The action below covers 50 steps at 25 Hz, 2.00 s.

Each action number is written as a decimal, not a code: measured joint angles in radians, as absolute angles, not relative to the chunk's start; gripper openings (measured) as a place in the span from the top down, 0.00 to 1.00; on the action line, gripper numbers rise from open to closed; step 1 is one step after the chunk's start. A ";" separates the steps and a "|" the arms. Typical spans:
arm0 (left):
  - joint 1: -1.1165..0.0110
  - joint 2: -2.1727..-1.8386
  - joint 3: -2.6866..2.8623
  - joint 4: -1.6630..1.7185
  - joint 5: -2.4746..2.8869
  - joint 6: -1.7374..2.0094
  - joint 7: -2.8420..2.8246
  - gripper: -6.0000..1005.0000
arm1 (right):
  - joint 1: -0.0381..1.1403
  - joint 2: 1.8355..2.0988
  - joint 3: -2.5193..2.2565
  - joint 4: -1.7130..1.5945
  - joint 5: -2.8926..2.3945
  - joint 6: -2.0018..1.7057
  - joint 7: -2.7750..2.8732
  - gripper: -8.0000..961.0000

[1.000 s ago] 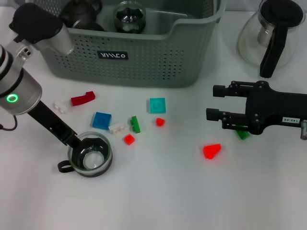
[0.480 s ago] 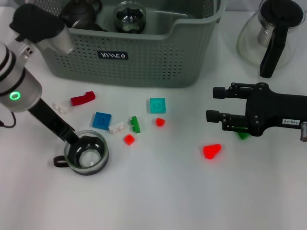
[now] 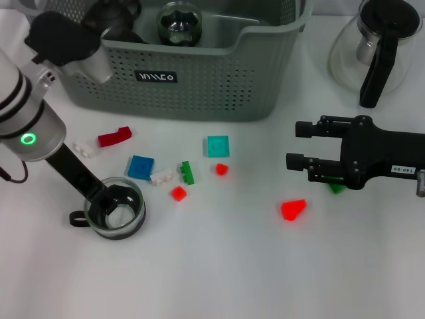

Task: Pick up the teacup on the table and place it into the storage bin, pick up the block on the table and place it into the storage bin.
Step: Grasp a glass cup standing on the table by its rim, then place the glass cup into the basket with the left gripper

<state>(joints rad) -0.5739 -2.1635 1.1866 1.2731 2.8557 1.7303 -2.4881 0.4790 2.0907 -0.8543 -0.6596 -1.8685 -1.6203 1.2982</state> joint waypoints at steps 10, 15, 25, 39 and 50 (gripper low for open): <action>-0.581 -2.162 1.188 1.246 2.857 1.707 -2.506 0.50 | 0.480 2.091 -0.854 -0.659 -1.868 -1.619 1.298 0.30; -0.588 -2.157 1.180 1.232 2.856 1.706 -2.509 0.55 | 0.481 2.091 -0.854 -0.657 -1.868 -1.618 1.298 0.30; -0.587 -2.154 1.150 1.232 2.853 1.713 -2.503 0.91 | 0.482 2.091 -0.854 -0.656 -1.868 -1.618 1.298 0.30; -0.673 -1.927 0.472 0.744 2.154 2.034 -1.982 0.96 | 0.484 2.091 -0.854 -0.650 -1.867 -1.618 1.298 0.30; -0.687 -1.905 0.387 0.685 1.528 1.858 -2.125 0.95 | 0.491 2.091 -0.855 -0.649 -1.866 -1.607 1.298 0.30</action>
<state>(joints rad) -0.6875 -1.9052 0.3867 0.6851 1.5284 1.8579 -2.1247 0.4913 2.0913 -0.8549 -0.6487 -1.8660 -1.6073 1.2977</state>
